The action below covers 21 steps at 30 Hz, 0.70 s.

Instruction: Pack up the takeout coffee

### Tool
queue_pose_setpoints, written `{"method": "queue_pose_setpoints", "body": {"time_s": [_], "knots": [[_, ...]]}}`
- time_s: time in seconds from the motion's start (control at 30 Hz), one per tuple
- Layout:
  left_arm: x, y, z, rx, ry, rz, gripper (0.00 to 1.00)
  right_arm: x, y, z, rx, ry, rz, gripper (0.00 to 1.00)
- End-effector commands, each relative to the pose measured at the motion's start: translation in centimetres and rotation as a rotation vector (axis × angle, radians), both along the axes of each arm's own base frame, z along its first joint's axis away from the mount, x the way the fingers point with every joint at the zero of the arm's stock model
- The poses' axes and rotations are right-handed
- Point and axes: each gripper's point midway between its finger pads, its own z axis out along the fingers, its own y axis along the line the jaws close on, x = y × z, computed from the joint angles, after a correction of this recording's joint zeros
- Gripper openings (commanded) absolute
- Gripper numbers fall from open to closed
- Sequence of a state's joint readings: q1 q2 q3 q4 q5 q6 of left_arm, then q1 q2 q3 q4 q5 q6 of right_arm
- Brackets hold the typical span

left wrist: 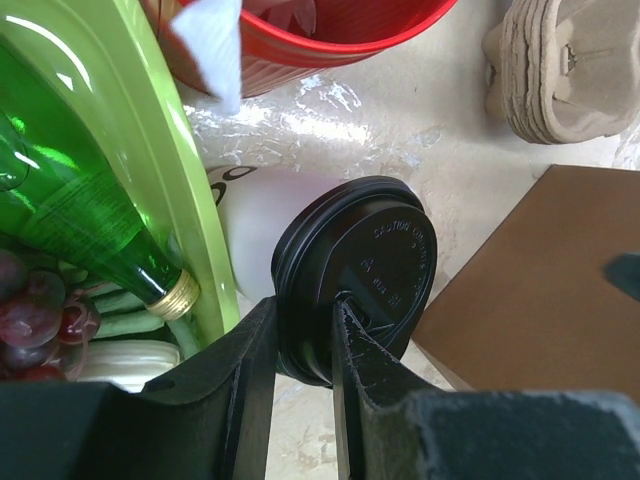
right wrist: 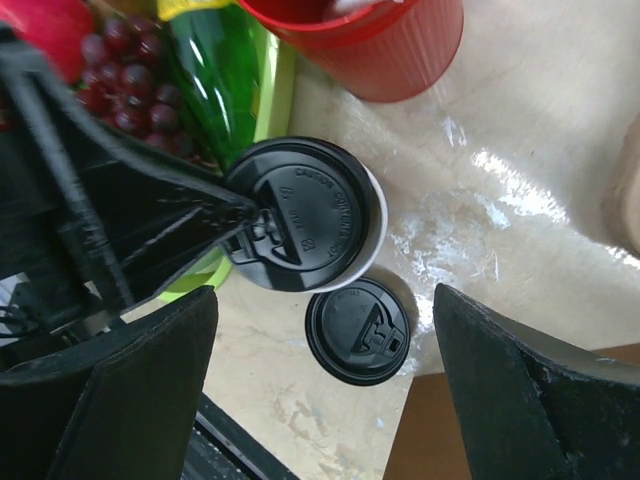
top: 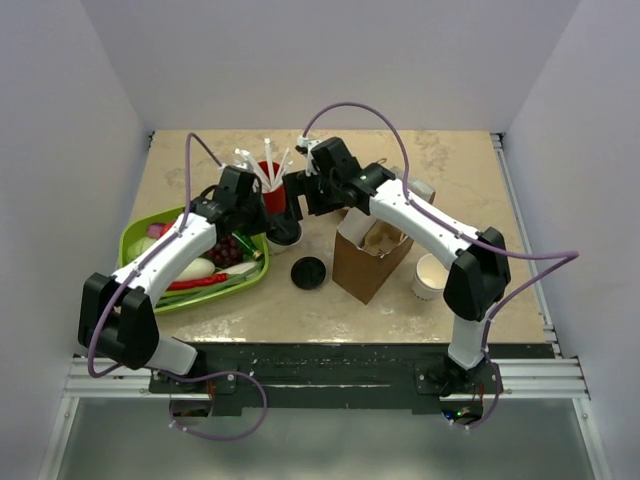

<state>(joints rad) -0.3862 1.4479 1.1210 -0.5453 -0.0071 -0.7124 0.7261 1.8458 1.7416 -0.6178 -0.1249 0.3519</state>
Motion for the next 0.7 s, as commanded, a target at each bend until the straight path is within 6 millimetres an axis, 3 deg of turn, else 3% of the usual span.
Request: {"method": "queue_pose_setpoints", "body": {"time_s": [0.0,0.23,0.67], "knots": [[-0.7,1.9,0.1,0.060,-0.001,0.024,0.11,0.3,1.3,2.1,0.077,-0.007,-0.005,0.91],[-0.5,2.6,0.2,0.061,0.003,0.045,0.13,0.8,1.5,-1.1,0.051,0.065,-0.057,0.82],[-0.3,2.4,0.0,0.060,0.008,0.029,0.14,1.5,2.4,-5.5,0.142,0.199,-0.215,0.87]]}}
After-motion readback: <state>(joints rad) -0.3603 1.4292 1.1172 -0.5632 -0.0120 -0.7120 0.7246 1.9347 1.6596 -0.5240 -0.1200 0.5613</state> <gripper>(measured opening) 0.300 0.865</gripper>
